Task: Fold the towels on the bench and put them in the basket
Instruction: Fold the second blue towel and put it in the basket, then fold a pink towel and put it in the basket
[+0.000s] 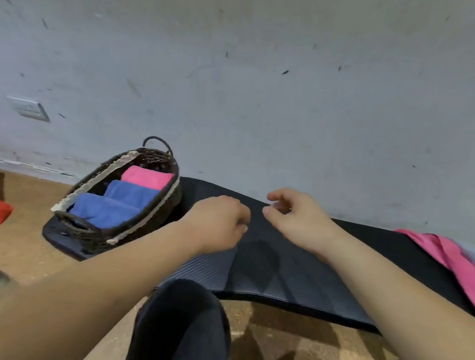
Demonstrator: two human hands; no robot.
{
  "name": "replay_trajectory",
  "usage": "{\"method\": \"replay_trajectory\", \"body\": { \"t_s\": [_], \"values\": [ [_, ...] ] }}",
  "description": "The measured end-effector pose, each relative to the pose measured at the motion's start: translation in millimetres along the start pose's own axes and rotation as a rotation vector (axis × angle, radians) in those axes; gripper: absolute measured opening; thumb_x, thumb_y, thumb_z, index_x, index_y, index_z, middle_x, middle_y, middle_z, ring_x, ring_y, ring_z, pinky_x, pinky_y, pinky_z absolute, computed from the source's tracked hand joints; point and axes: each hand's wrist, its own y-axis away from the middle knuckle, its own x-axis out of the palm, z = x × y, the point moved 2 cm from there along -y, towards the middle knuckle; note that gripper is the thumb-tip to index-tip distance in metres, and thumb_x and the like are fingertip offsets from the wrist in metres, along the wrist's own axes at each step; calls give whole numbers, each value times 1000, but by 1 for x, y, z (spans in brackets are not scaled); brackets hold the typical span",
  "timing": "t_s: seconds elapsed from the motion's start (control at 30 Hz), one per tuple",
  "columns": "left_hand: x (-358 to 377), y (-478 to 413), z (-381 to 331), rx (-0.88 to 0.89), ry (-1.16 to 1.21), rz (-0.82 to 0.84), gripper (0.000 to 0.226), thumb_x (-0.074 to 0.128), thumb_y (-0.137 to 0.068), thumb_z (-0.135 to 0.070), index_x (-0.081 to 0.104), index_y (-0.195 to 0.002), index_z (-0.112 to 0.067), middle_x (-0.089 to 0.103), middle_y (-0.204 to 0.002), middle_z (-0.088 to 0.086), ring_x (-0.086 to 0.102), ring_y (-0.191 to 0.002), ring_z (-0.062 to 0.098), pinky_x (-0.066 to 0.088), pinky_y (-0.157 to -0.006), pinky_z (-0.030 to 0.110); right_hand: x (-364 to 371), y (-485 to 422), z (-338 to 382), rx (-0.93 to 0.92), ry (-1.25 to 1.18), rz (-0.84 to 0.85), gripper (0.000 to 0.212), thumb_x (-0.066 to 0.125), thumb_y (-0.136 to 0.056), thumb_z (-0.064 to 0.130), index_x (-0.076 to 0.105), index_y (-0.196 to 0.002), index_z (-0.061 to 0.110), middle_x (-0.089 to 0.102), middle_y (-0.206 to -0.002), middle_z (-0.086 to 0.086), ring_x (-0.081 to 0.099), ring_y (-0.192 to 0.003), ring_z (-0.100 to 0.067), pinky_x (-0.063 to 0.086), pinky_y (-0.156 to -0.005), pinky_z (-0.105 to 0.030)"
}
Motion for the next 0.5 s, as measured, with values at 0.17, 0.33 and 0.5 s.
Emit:
{"method": "replay_trajectory", "body": {
  "t_s": [0.17, 0.33, 0.5],
  "values": [
    [25, -27, -96, 160, 83, 20, 41, 55, -99, -36, 56, -139, -30, 64, -127, -8, 58, -117, 15, 49, -95, 33, -71, 35, -77, 117, -181, -141, 39, 65, -96, 33, 56, -133, 26, 71, -100, 3, 74, -94, -14, 60, -90, -43],
    [52, -63, -173, 269, 123, 76, 65, 57, -99, -38, 30, -158, -31, 42, -156, -10, 44, -141, 12, 40, -114, 35, -145, 43, -150, 208, -235, -301, 41, 65, -96, 35, 55, -133, 23, 68, -107, -2, 74, -91, -14, 60, -83, -39],
    [85, -97, -235, 292, 183, 135, 68, 58, -99, -37, 27, -159, -31, 39, -160, -8, 48, -139, 13, 41, -114, 36, -206, 54, -234, 323, -50, -507, 30, 62, -95, 28, 61, -122, 17, 66, -87, 5, 64, -79, -16, 50, -69, -27]
  ]
}}
